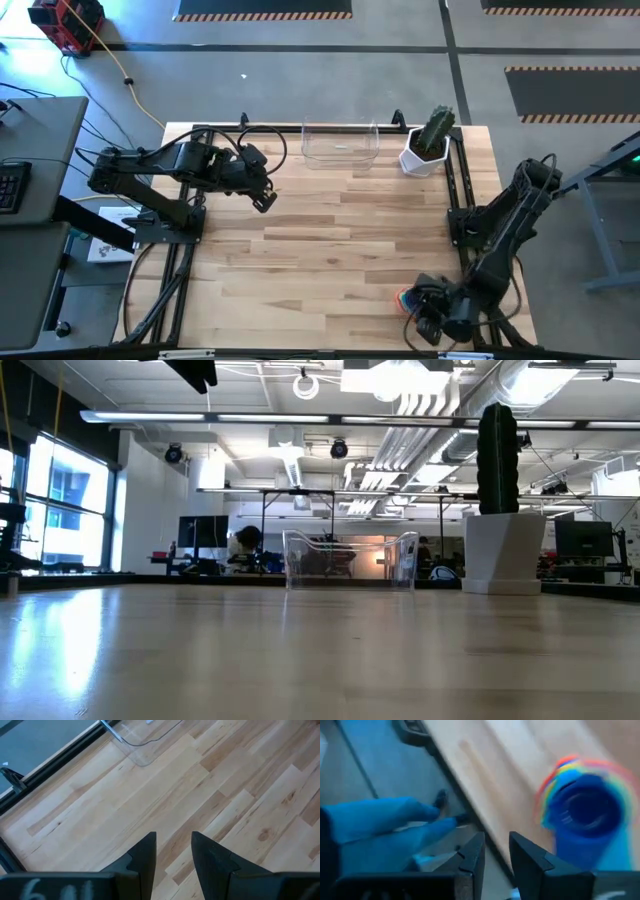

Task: Nest measuring cups in basket
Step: Stack the purple measuring cup on the top of the light blue measuring cup

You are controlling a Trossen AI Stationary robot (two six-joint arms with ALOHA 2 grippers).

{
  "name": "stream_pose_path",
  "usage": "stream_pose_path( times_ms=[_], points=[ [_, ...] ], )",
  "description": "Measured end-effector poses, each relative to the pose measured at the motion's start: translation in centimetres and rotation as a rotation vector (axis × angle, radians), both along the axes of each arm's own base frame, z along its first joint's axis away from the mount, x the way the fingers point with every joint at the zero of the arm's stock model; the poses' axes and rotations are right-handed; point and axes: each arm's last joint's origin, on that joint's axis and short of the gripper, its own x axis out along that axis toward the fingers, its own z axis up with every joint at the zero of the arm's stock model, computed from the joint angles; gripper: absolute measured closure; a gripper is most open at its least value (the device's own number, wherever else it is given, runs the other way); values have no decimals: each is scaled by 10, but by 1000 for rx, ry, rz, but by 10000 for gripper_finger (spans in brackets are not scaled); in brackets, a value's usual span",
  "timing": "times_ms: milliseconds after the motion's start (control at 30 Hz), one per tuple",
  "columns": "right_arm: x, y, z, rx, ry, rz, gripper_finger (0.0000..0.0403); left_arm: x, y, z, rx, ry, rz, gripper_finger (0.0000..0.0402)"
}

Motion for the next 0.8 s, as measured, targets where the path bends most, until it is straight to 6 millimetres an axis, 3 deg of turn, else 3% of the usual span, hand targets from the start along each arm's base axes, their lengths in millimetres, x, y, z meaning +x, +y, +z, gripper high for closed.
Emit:
stream_pose_path(
  times_ms=[333,800],
  points=[
    [-6,36,-35,121,195,-126,322,0,0,0,12,-5,5,287],
    [-4,42,-62,111,364,-292,323,2,0,1,10,-25,6,287]
  ],
)
